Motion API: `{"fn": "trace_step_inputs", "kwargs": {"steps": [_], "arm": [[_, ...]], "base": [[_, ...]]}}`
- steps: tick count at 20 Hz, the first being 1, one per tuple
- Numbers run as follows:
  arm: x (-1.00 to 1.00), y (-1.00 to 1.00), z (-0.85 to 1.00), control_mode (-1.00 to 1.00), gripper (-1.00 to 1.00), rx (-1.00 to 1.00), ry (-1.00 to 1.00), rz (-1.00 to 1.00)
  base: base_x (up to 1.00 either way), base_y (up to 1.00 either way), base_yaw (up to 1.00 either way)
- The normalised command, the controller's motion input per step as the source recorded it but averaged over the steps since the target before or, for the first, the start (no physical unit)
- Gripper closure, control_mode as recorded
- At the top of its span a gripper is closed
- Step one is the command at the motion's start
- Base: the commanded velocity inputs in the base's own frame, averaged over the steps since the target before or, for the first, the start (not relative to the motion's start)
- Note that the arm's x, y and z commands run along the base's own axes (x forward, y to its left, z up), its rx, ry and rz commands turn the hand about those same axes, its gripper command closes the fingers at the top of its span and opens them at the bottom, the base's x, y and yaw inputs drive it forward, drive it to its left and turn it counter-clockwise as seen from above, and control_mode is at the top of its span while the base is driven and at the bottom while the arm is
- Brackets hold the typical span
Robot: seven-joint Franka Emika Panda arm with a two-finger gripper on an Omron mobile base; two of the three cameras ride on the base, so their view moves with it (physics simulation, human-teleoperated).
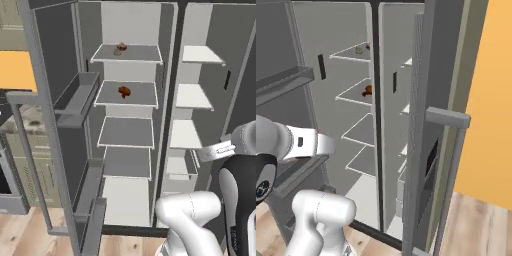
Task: Gather the garlic and mushroom from the fridge and place them on a tray on the dining counter. Then gather the chicken drumstick and fish from the fridge and place them on the other tray.
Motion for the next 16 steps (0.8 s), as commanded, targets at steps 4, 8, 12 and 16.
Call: {"fn": "trace_step_inputs", "kwargs": {"steps": [4,8,12,16], "arm": [[0.00,0.00,0.00,1.00,-1.00,0.00,0.00,0.00],[0.00,0.00,0.00,1.00,-1.00,0.00,0.00,0.00],[0.00,0.00,0.00,1.00,-1.00,0.00,0.00,0.00],[0.00,0.00,0.00,1.00,-1.00,0.00,0.00,0.00]], "base": [[0.47,0.29,-0.34],[0.35,0.29,-0.21],[0.39,0.27,-0.14],[0.46,0.23,-0.09]]}}
